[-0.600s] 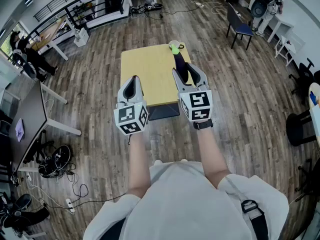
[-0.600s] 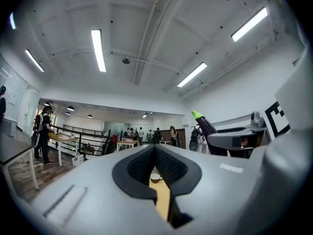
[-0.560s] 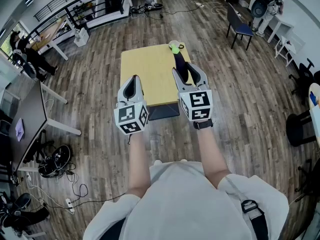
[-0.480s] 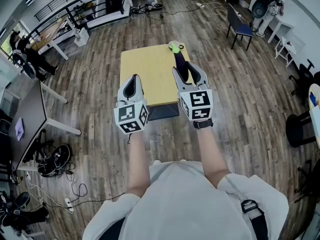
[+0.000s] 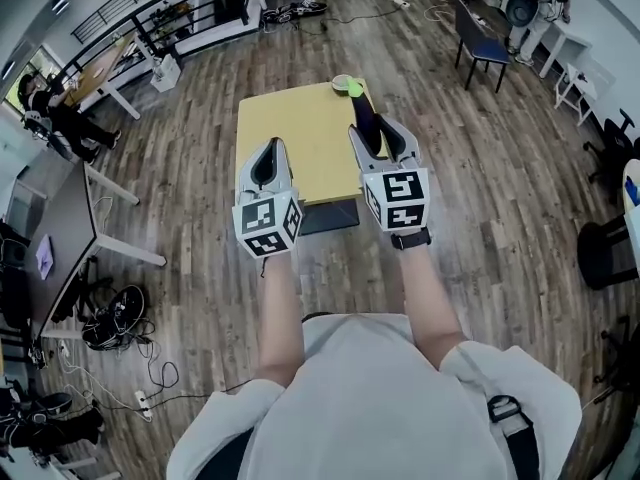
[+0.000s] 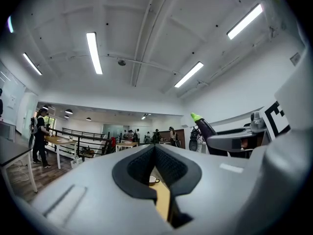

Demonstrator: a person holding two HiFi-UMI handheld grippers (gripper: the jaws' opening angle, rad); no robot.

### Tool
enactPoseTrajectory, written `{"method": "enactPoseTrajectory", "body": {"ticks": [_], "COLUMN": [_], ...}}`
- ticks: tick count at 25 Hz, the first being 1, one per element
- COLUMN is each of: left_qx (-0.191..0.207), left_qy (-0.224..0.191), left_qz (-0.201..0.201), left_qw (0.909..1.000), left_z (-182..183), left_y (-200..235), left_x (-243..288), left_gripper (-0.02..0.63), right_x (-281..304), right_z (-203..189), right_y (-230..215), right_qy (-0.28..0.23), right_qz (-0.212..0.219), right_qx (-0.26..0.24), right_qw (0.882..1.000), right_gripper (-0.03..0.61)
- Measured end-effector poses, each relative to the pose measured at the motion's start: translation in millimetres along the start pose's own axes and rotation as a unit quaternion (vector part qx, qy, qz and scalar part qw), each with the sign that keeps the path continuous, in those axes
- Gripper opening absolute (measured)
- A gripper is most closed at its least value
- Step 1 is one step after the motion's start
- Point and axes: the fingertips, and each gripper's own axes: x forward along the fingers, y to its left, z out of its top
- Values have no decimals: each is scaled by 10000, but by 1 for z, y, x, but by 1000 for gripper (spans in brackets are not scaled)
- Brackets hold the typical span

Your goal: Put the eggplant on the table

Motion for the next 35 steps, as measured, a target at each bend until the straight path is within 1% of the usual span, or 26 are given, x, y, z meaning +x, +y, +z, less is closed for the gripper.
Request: {"method": "enactPoseTrajectory", "body": {"ticks": [5,9,15,20,23,26,29,32,35], "left_qx": [106,64,26,-83,-153,-224,-269,-307,-338], "left_qy": [148,186,223,151,53,-50,-48,0,-19], "left_qz": [67,159,-5,-105,-153,-214,-288,-399,-466], "left_qw": [9998,9997,9997,9998,9998,9995,9992,9987,9983], "left_z": [-10,-15,-29,-34,-28,-20,-23,-32,-35], "left_y": [-8,5,15,39,66,89,110,128,152], "left_x": [-2,3,37,81,110,138,167,196,218], "left_gripper": [8,8,8,8,8,8,8,8,8], "right_x": [-2,7,37,81,114,143,172,204,234], "right_z": [-17,-24,-34,-35,-27,-21,-21,-28,-32], "right_y": [-19,-9,-16,-31,-35,-50,-62,-64,-56], "right_qy": [169,184,260,234,178,173,203,260,269], "right_qz": [-146,8,-167,-322,-377,-655,-840,-913,-922], "right_qx": [62,106,51,82,-22,-64,-34,4,47], "right_qw": [9997,9998,9995,9992,9991,9977,9963,9955,9954], "right_gripper": [193,194,193,193,193,193,193,193,193]}}
